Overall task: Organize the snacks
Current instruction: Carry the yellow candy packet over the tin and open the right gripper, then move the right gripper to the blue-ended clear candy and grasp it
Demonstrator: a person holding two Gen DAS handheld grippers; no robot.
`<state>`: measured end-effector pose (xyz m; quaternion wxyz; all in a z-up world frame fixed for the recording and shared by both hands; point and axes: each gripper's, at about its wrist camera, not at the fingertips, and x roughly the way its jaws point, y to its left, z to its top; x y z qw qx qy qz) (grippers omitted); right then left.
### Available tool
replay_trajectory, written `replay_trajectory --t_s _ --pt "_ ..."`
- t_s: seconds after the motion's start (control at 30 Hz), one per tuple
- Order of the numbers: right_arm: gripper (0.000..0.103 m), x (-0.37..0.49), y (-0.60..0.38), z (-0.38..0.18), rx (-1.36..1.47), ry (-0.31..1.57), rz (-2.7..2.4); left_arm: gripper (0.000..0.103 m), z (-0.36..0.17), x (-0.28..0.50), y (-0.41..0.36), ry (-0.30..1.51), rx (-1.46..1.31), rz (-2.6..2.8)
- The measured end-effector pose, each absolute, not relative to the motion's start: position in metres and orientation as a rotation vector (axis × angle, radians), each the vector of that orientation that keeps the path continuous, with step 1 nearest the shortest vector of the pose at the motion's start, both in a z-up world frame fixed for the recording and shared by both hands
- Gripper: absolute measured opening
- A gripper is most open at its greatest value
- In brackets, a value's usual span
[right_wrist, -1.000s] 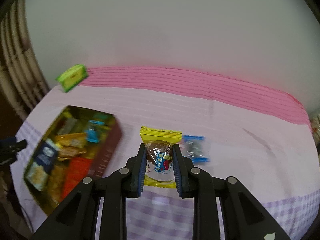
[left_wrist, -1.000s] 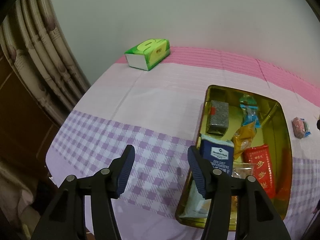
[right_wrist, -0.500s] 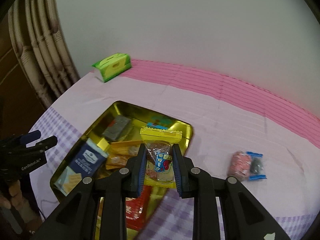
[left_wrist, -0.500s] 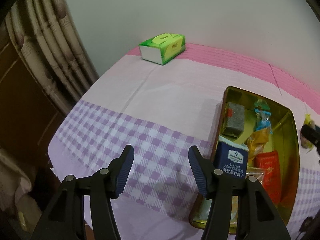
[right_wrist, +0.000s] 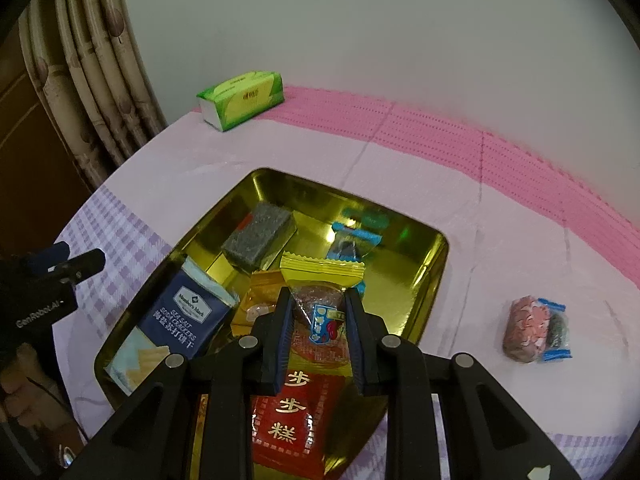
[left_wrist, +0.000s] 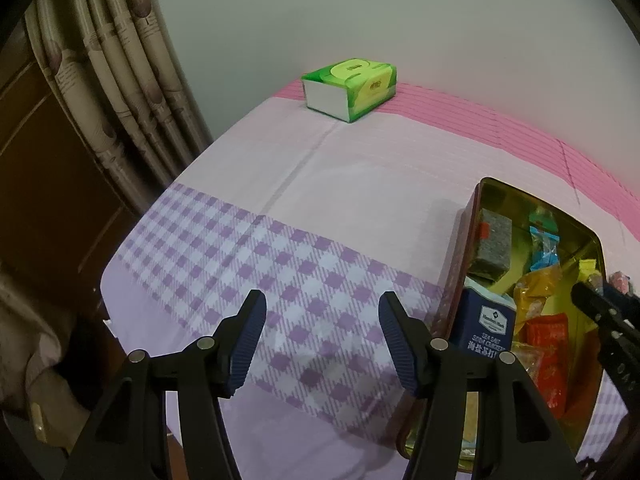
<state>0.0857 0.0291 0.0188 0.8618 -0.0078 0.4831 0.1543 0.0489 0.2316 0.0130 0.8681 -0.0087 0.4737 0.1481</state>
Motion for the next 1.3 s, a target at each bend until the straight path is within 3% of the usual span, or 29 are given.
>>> replay_trajectory --t_s 0.4,0.8,1.3 --pt "0.024 0.086 0.032 0.011 0.000 1.035 0.333 0.060 0.013 0.049 0.233 0.994 -0.020 0.313" --pt "0.034 0.080 0.016 0.032 0.041 0.990 0.337 0.060 0.013 0.048 0.232 0.995 -0.020 0.316" --pt "0.037 0.082 -0.117 0.036 0.059 0.978 0.073 0.060 0.013 0.047 0.233 0.997 -0.017 0.316"
